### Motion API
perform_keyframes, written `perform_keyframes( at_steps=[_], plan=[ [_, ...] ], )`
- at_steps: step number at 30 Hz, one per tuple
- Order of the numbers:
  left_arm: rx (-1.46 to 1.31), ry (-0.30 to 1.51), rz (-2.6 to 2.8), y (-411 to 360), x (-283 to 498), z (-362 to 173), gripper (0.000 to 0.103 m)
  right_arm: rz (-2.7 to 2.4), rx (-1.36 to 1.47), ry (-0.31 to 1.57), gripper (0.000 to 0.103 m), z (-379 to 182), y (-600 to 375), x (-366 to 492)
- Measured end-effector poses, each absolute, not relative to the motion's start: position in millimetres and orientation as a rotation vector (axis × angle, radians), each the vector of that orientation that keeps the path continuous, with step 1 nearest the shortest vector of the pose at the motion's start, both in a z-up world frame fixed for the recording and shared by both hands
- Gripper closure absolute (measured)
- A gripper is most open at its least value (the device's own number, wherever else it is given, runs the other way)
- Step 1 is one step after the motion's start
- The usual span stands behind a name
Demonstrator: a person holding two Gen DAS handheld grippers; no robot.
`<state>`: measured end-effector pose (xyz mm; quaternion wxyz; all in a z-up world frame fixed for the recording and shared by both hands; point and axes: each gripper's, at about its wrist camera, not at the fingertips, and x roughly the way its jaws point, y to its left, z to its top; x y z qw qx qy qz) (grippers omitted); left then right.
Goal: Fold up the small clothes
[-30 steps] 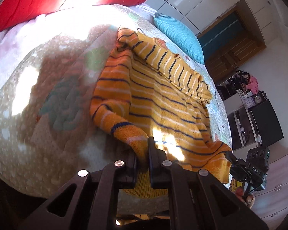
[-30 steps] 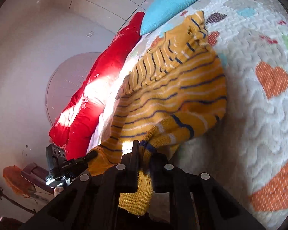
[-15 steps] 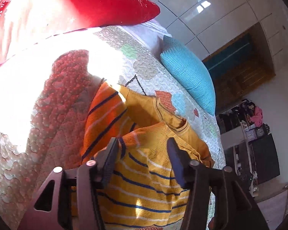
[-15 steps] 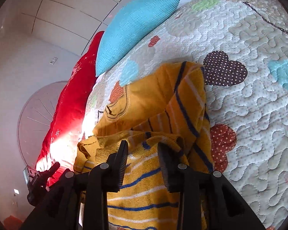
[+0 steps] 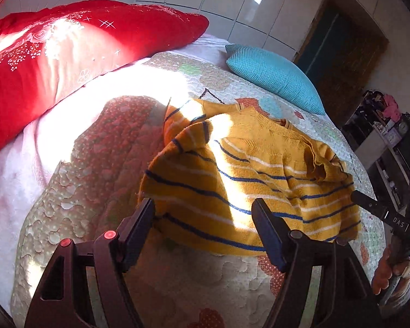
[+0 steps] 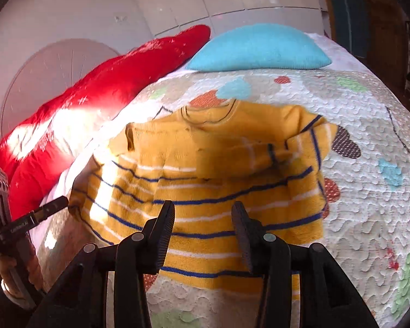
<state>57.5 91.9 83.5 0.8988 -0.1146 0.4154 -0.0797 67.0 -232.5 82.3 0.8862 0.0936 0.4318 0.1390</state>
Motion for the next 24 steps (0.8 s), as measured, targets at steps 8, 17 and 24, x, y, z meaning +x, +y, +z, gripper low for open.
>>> perform_keyframes(
  at_steps=[8, 17, 24],
  plan=[
    [-0.217, 0.839, -0.082, 105, 56, 36, 0.031, 0.03, 0.07, 0.982, 0.059, 50, -244, 169],
    [-0.521, 0.783, -0.222, 148, 49, 19, 0.024, -0.053, 0.078, 0.901, 0.056, 99, -210, 188],
    [-0.551, 0.747, -0.256, 158, 35, 32, 0.024, 0.293, -0.099, 0.97, 0.061, 99, -74, 155]
  ],
)
